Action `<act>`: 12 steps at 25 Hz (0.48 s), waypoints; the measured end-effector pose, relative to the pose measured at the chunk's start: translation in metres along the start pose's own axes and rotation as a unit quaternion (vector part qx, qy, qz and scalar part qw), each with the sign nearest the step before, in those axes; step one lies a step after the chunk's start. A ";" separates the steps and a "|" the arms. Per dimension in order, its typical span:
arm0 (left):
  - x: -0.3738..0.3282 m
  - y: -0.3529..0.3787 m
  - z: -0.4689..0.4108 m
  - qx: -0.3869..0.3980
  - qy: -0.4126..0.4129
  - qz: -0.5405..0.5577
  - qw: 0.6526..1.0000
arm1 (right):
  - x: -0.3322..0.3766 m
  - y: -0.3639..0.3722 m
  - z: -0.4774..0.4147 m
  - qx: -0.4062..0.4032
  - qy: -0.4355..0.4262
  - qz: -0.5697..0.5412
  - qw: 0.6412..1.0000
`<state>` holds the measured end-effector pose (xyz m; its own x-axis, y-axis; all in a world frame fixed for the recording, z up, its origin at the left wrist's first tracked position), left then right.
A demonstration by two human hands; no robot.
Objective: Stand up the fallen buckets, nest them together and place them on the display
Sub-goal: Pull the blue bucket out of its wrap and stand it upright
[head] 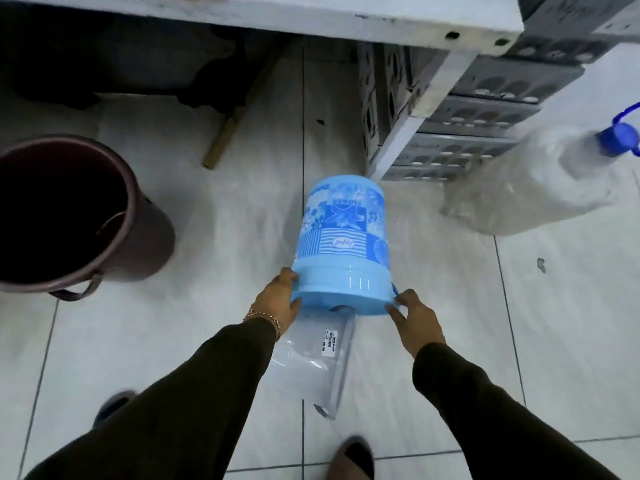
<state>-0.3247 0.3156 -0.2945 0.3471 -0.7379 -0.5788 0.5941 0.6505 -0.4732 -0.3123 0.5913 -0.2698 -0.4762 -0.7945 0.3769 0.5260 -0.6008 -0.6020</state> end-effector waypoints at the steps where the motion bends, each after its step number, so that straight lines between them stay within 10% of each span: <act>1: -0.004 -0.001 -0.001 -0.024 -0.004 0.016 1.000 | -0.002 -0.004 0.001 -0.004 -0.017 0.000 1.000; 12: -0.103 -0.124 -0.033 -0.149 0.086 0.005 0.985 | 0.059 -0.110 -0.029 -0.099 -0.091 -0.003 0.991</act>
<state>-0.4579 0.3169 -0.1979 0.2088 -0.7066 -0.6761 0.3437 0.7003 -0.6257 -0.4192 0.6133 -0.2017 -0.3346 -0.8050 0.4900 0.3671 -0.5902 -0.7190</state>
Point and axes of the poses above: each hand's wrist, its own z-axis away from the middle knuckle, its own y-axis out of the palm, x = y × z, the point moved 4 cm from there along -z, towards the middle knuckle, and after that the axes turned 11 degrees about x, right-handed, at the moved point
